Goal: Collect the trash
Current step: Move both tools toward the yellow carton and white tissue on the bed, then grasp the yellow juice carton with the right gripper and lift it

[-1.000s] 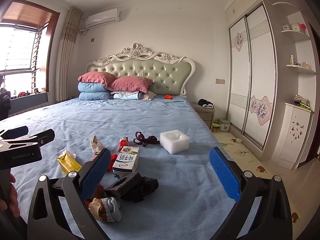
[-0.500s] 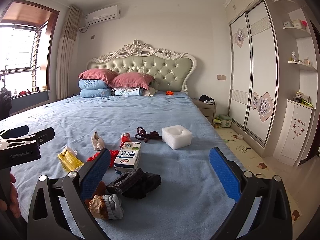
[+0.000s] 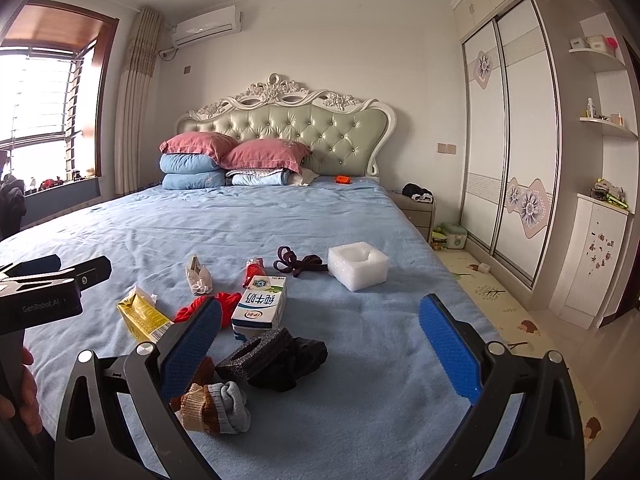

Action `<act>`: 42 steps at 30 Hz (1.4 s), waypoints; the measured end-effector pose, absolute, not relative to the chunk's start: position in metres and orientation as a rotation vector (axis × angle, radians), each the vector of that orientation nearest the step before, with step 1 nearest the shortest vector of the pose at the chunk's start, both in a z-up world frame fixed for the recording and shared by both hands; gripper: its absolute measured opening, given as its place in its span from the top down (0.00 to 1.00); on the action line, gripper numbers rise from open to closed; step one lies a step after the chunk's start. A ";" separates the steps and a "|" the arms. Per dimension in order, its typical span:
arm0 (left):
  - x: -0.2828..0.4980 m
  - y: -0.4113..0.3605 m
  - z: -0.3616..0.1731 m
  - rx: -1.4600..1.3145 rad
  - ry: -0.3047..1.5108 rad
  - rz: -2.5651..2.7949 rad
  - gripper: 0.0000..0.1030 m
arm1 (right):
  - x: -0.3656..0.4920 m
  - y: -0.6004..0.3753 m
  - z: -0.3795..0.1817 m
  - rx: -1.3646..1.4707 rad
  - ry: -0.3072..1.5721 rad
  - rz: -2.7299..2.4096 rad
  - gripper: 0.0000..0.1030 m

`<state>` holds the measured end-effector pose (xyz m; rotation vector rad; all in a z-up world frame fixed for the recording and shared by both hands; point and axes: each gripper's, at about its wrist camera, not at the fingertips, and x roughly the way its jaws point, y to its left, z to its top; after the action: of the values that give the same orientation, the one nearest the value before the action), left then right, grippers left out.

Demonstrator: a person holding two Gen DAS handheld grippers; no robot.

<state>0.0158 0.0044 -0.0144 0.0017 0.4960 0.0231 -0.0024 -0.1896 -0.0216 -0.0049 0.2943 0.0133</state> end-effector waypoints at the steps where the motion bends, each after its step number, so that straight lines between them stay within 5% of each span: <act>1: 0.017 0.005 -0.016 -0.001 0.503 0.024 0.04 | -0.002 -0.189 -0.022 -0.005 0.296 0.015 0.07; 42: 0.066 0.093 -0.060 0.017 0.707 -0.039 0.04 | 0.059 -0.086 -0.050 -0.155 0.534 0.384 0.08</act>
<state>0.0662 0.0926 -0.0598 0.0175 0.7072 -0.0389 0.0590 -0.0857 -0.0504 -0.1553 0.5342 0.3836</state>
